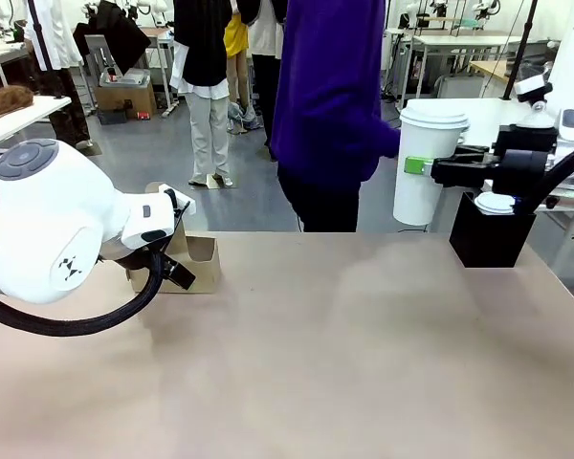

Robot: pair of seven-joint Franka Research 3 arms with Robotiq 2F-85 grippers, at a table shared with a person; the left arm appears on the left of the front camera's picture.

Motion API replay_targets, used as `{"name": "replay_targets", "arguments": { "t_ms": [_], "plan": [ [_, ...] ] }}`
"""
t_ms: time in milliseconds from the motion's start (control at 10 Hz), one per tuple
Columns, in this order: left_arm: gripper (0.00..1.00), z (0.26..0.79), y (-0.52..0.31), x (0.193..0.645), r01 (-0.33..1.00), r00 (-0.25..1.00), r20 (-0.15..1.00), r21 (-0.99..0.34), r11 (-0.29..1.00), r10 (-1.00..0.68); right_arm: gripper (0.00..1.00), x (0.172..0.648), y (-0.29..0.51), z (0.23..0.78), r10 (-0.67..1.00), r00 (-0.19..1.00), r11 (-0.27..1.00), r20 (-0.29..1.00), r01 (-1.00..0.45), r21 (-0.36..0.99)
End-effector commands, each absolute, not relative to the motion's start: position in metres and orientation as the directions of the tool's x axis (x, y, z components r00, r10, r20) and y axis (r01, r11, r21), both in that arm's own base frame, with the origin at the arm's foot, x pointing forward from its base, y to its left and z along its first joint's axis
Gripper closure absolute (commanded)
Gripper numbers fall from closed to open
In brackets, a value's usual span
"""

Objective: Pour a drink into a cup and package it in a carrier.
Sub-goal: When a person places the Paper Cup Lid on the 600 ml Paper Cup , lift the 600 ml Paper Cup, then position the Cup Carrier in the center of the table.

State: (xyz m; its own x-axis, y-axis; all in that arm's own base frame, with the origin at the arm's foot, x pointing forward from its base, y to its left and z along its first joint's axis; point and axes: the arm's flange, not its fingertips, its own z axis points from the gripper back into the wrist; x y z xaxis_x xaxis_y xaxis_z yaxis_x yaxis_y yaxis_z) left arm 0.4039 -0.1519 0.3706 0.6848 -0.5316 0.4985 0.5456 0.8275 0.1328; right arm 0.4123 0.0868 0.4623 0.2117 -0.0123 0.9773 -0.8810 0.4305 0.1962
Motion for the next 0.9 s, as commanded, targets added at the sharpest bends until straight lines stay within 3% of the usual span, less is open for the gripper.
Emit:
{"name": "replay_targets", "arguments": {
  "t_ms": [0,800],
  "plan": [
    [0.0,0.3706,-0.1512,0.4038,0.545,0.686,0.499,0.131,0.828,-0.53,0.16,0.4096,0.0845,0.469,-0.02,0.198,0.433,0.98,-0.882,0.187],
    [0.0,0.3706,-0.1512,0.4038,0.545,0.686,0.499,0.131,0.828,-0.53,0.16,0.4096,0.0845,0.469,-0.02,0.198,0.433,0.98,-0.882,0.187]
  ]
}}
